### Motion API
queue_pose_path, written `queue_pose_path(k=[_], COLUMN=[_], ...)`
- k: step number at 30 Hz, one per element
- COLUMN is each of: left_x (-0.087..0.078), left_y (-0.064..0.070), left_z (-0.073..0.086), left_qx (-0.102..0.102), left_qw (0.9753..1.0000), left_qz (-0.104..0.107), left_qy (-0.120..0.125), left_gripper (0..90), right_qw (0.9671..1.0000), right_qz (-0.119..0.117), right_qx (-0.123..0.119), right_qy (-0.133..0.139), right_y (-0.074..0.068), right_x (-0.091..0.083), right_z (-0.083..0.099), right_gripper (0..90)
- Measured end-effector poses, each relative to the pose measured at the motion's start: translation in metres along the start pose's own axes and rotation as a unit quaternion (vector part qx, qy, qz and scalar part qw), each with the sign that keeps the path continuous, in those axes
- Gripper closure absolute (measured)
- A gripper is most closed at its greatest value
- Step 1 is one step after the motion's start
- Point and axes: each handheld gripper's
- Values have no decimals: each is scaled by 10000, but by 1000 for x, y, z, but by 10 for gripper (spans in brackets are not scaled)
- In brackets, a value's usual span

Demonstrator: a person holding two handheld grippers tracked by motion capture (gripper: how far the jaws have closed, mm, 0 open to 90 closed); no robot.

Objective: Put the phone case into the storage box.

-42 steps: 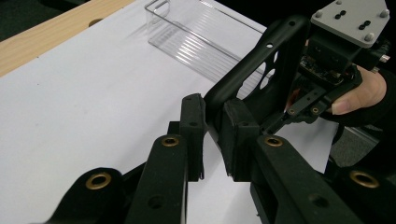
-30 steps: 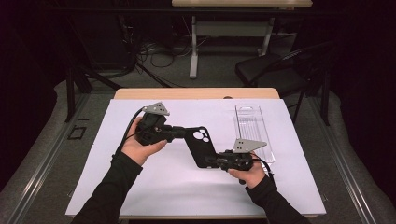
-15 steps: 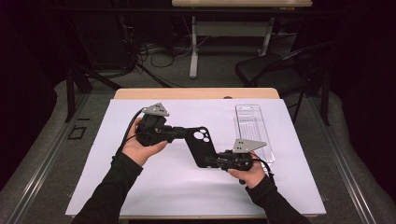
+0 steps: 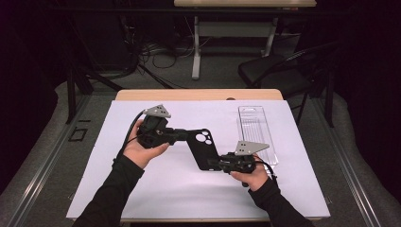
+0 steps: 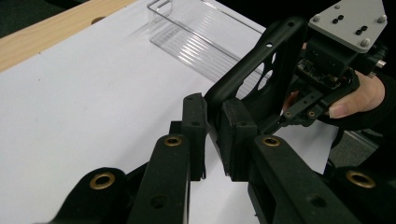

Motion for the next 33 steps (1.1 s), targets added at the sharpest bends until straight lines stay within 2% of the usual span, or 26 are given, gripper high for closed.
queue_pose_path(k=[10,21,24,25,33], left_x=[3,5,6,6,9], left_y=[0,0,0,0,1], left_z=[1,1,1,1,0], left_qx=[-231,-338,-380,-389,-410], left_qw=[9997,9993,9991,9991,9987], left_qz=[30,24,5,-39,-101], left_qy=[-115,-186,-191,-181,-284], left_gripper=[822,823,824,828,830], right_qw=[10000,10000,10000,10000,10000], right_qz=[6,21,10,-7,-51], right_qx=[-34,-37,-32,-34,-43], right_qy=[-34,-17,-21,-48,-13], right_y=[-3,-4,-4,-5,-7], right_x=[1,2,3,3,4], right_z=[-1,-1,-1,-1,-4], right_gripper=[802,734,704,670,650])
Point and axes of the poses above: each handheld gripper's, and its own axes: x roughly forward along the jaws, z roughly out of its underside, y roughly to its right, and after that the axes turned 5 degrees about x, right-handed
